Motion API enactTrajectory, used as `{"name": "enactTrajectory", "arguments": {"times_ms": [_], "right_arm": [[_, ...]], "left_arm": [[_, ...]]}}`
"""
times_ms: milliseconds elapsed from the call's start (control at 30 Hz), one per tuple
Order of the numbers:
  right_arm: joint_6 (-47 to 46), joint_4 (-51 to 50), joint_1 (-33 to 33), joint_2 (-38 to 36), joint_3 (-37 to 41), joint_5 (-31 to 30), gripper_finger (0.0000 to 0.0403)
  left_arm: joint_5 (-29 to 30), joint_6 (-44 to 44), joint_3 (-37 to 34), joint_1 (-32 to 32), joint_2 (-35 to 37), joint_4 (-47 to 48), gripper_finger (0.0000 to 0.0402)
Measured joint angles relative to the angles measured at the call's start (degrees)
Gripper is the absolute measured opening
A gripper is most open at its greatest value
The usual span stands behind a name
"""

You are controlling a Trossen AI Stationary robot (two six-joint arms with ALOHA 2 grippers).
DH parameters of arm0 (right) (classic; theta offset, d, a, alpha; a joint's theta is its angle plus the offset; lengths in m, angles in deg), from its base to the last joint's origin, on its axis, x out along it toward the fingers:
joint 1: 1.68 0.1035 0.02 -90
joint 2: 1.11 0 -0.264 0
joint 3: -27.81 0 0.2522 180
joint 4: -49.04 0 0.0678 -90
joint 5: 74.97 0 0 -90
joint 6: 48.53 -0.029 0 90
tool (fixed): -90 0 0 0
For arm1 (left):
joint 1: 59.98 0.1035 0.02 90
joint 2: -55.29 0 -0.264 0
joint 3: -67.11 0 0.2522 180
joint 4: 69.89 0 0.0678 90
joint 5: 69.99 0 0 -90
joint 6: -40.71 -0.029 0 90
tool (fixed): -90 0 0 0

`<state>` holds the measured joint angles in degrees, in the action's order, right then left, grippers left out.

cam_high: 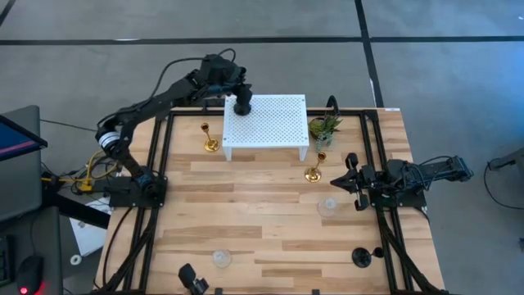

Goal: Pick & Place candle stick holders
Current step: Put the top black candle holder on the shelf

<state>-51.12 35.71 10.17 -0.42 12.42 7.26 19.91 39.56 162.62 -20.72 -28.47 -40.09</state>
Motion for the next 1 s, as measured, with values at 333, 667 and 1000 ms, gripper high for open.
{"name": "enactTrajectory", "arguments": {"times_ms": [333,667,1000], "right_arm": [[-0.02,-0.02,-0.01,0.00,0.00,0.02,0.0000],[0.00,-0.02,-0.02,0.00,0.00,0.06,0.0000],[0.00,-0.04,-0.01,0.00,0.00,0.20,0.0000]], "left_arm": [[-0.83,-0.04,-0.04,-0.67,4.85,0.99,0.0199],[-3.41,-0.04,-0.04,-1.90,8.09,6.38,0.0223],[-3.38,-2.86,-0.02,-2.47,13.81,11.14,0.0221]]}}
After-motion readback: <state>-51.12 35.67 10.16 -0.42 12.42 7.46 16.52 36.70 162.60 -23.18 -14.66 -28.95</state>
